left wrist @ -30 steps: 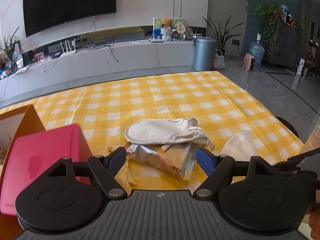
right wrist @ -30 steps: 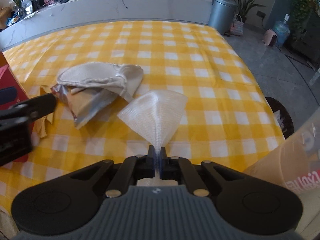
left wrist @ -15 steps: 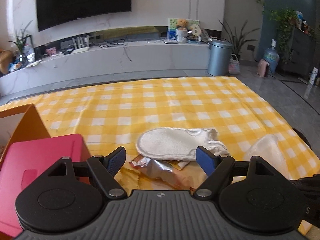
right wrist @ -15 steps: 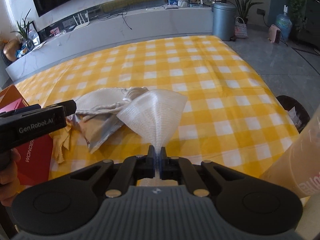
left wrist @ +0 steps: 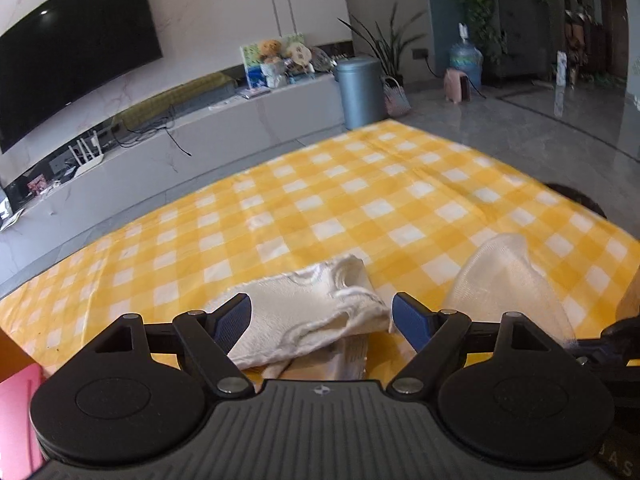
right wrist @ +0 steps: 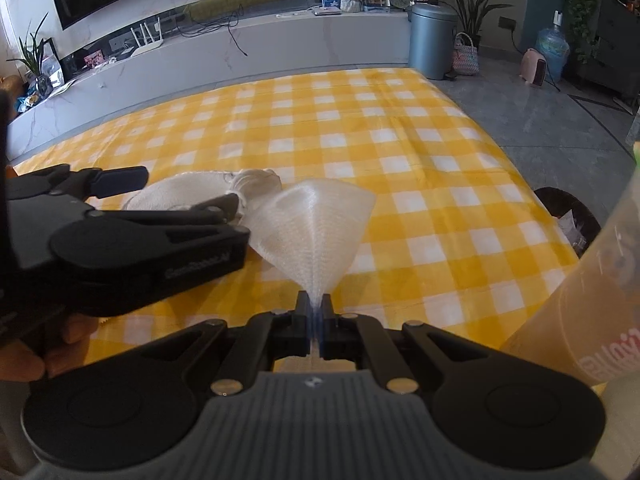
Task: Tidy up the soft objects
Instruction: 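Pinch the white mesh bag with the right gripper and lift it, then grasp the white slipper with the left gripper while the right gripper holds the mesh bag, then lift the white slipper with the left gripper while the right gripper holds the mesh bag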
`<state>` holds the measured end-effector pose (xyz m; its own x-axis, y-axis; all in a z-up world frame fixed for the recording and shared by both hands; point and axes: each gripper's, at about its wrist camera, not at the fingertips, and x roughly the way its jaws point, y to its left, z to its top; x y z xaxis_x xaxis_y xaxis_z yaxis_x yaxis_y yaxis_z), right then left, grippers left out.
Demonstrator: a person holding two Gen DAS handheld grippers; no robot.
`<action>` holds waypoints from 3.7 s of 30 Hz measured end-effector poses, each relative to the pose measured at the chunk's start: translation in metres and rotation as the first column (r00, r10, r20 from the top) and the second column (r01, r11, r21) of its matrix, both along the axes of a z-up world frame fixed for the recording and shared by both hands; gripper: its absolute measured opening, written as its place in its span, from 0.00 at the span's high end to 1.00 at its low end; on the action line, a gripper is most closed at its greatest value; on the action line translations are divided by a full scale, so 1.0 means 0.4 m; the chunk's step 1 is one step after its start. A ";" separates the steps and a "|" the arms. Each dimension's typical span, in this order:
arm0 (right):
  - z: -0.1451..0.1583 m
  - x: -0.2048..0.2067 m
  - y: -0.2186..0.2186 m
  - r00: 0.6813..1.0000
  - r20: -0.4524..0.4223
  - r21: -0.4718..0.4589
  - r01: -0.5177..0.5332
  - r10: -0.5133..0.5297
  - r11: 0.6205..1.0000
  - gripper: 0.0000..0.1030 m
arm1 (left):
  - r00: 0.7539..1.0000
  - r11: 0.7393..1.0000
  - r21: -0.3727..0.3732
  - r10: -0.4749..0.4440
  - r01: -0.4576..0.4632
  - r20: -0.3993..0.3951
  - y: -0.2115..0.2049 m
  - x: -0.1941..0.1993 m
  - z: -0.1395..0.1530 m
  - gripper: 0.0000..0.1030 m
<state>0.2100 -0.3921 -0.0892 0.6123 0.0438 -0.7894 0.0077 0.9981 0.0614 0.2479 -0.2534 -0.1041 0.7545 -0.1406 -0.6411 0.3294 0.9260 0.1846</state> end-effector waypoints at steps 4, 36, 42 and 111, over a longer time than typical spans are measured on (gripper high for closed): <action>-0.011 0.005 0.005 1.000 -0.020 -0.013 -0.017 0.016 1.000 1.00 | 1.000 1.000 -0.002 0.010 -0.010 -0.022 -0.003 0.008 -0.030 0.08; -0.028 0.007 -0.045 0.998 -0.037 -0.012 0.057 -0.058 0.998 0.99 | 0.965 0.935 -0.344 0.165 -0.087 0.204 0.113 -0.171 0.189 0.99; -0.004 -0.004 -0.066 0.995 0.015 0.029 0.095 -0.096 0.995 0.99 | 0.966 0.909 -0.415 0.133 -0.030 0.220 0.147 -0.245 0.244 0.99; -0.019 0.004 -0.024 0.999 -0.029 -0.025 0.013 -0.014 1.000 0.99 | 0.990 0.976 -0.201 -0.108 0.088 -0.087 0.103 -0.249 -0.034 0.95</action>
<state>0.2116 -0.4016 -0.0966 0.5893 0.0159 -0.8077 0.0225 0.9991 0.0361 0.1483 -0.2123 -0.1178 0.6666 -0.3412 -0.6628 0.4277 0.9033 -0.0348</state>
